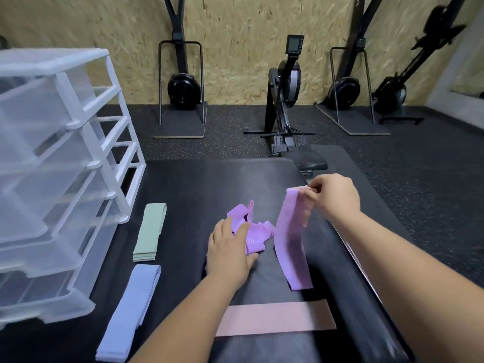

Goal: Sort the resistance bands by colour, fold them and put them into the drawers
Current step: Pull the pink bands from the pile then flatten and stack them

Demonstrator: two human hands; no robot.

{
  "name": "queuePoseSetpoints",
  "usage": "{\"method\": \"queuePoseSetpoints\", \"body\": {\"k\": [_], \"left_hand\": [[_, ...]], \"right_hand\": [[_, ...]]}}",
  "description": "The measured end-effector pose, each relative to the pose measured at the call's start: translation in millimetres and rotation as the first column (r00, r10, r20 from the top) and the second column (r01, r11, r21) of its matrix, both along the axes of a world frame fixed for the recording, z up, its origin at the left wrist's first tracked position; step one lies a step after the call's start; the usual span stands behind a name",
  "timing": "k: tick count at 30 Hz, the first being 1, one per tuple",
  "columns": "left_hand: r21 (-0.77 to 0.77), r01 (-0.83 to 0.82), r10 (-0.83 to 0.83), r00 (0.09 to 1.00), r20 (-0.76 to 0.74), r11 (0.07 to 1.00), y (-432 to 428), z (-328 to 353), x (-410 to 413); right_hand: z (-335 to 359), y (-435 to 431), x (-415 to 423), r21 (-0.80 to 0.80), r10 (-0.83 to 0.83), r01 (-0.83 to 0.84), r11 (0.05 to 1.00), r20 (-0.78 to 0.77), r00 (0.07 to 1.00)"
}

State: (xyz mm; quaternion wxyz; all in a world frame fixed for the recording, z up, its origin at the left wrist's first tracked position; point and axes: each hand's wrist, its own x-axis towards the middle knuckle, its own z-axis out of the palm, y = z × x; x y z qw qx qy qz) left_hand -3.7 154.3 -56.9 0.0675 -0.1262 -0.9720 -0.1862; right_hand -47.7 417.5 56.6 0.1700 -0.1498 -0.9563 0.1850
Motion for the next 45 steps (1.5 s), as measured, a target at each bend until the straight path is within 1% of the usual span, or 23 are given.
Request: {"method": "queuePoseSetpoints", "body": {"k": [2, 4, 6, 9, 11, 14, 19, 22, 26, 29, 30, 31, 33, 34, 35, 36, 37, 39, 40, 41, 42, 44, 45], "left_hand": [[0.110, -0.027, 0.025, 0.999, 0.023, 0.994, -0.7, 11.5, 4.3], [0.166, -0.044, 0.036, 0.998, 0.053, 0.985, -2.8, 24.5, 6.3], [0.226, -0.057, 0.042, 0.997, 0.070, 0.972, -4.8, 36.0, 5.9], [0.327, -0.067, 0.047, 0.997, 0.069, 0.943, -11.5, 54.3, 8.6], [0.370, -0.054, 0.031, 0.997, 0.067, 0.927, -16.2, 64.3, 10.0], [0.434, -0.013, -0.011, 0.999, 0.053, 0.901, -23.3, 79.3, 12.7], [0.588, 0.019, -0.060, 0.997, 0.051, 0.809, -30.2, 101.7, 19.3], [0.623, 0.057, -0.125, 0.990, 0.066, 0.780, -33.2, 108.0, 23.4], [0.662, 0.081, -0.184, 0.979, 0.087, 0.745, -33.9, 113.6, 32.2], [0.682, 0.027, -0.147, 0.982, 0.119, 0.730, -34.1, 116.2, 37.1], [0.691, -0.006, -0.125, 0.982, 0.139, 0.723, -35.1, 117.1, 37.9], [0.709, -0.037, -0.109, 0.981, 0.160, 0.704, -36.3, 117.4, 38.2], [0.755, -0.109, -0.092, 0.971, 0.219, 0.646, -38.6, 122.1, 41.0], [0.774, -0.149, -0.082, 0.965, 0.251, 0.616, -40.0, 123.9, 41.1], [0.786, -0.183, -0.068, 0.959, 0.275, 0.590, -41.0, 125.1, 40.7], [0.787, -0.216, -0.050, 0.953, 0.299, 0.578, -42.0, 127.1, 41.2], [0.785, -0.248, -0.032, 0.946, 0.322, 0.568, -43.1, 128.0, 41.1], [0.782, -0.303, 0.001, 0.933, 0.360, 0.545, -45.4, 128.8, 40.8], [0.778, -0.325, 0.014, 0.926, 0.377, 0.538, -46.0, 129.3, 41.4], [0.769, -0.352, 0.034, 0.918, 0.396, 0.534, -46.1, 130.2, 42.4], [0.754, -0.383, 0.062, 0.907, 0.416, 0.534, -46.1, 132.4, 44.4], [0.740, -0.432, 0.094, 0.887, 0.453, 0.515, -45.6, 132.6, 45.2], [0.739, -0.447, 0.088, 0.878, 0.471, 0.504, -45.3, 131.4, 44.4]], "right_hand": [[10.9, -5.4, 4.9, -0.082, 0.031, -0.031, 0.996, -0.011, 0.999], [19.9, -15.0, 11.3, -0.143, 0.087, -0.091, 0.985, -0.036, 0.996], [25.5, -23.0, 13.6, -0.153, 0.111, -0.119, 0.981, -0.060, 0.992], [35.6, -35.7, 21.9, -0.121, 0.094, -0.109, 0.987, -0.119, 0.988], [41.9, -41.7, 25.9, -0.159, 0.150, -0.172, 0.972, -0.143, 0.978], [49.7, -52.4, 36.2, -0.287, 0.277, -0.310, 0.907, -0.151, 0.949], [48.4, -69.2, 56.3, -0.396, 0.412, -0.436, 0.809, -0.149, 0.899], [49.0, -77.9, 70.7, -0.480, 0.470, -0.487, 0.730, -0.166, 0.867], [50.0, -87.5, 86.2, -0.590, 0.428, -0.445, 0.674, -0.179, 0.886], [47.0, -93.2, 92.1, -0.680, 0.306, -0.332, 0.653, -0.164, 0.938], [46.5, -94.9, 93.4, -0.725, 0.272, -0.294, 0.623, -0.152, 0.950], [46.4, -96.9, 95.2, -0.776, 0.249, -0.266, 0.572, -0.145, 0.958], [44.7, -99.7, 98.8, -0.857, 0.242, -0.251, 0.451, -0.153, 0.958], [42.5, -100.7, 100.4, -0.870, 0.242, -0.261, 0.419, -0.169, 0.955], [40.2, -102.4, 103.1, -0.862, 0.240, -0.279, 0.424, -0.191, 0.952], [36.1, -103.9, 104.9, -0.826, 0.232, -0.304, 0.475, -0.216, 0.948], [31.8, -105.8, 107.5, -0.756, 0.224, -0.325, 0.568, -0.239, 0.945], [25.0, -109.2, 113.7, -0.537, 0.246, -0.367, 0.759, -0.286, 0.926], [22.3, -110.3, 116.2, -0.409, 0.296, -0.413, 0.814, -0.322, 0.900], [19.7, -111.2, 118.7, -0.291, 0.369, -0.472, 0.832, -0.346, 0.863], [17.5, -112.7, 121.5, -0.187, 0.448, -0.527, 0.829, -0.340, 0.827], [14.2, -117.1, 127.3, -0.035, 0.576, -0.604, 0.796, -0.260, 0.775], [12.4, -119.5, 128.8, 0.029, 0.609, -0.618, 0.786, -0.213, 0.764]]}}
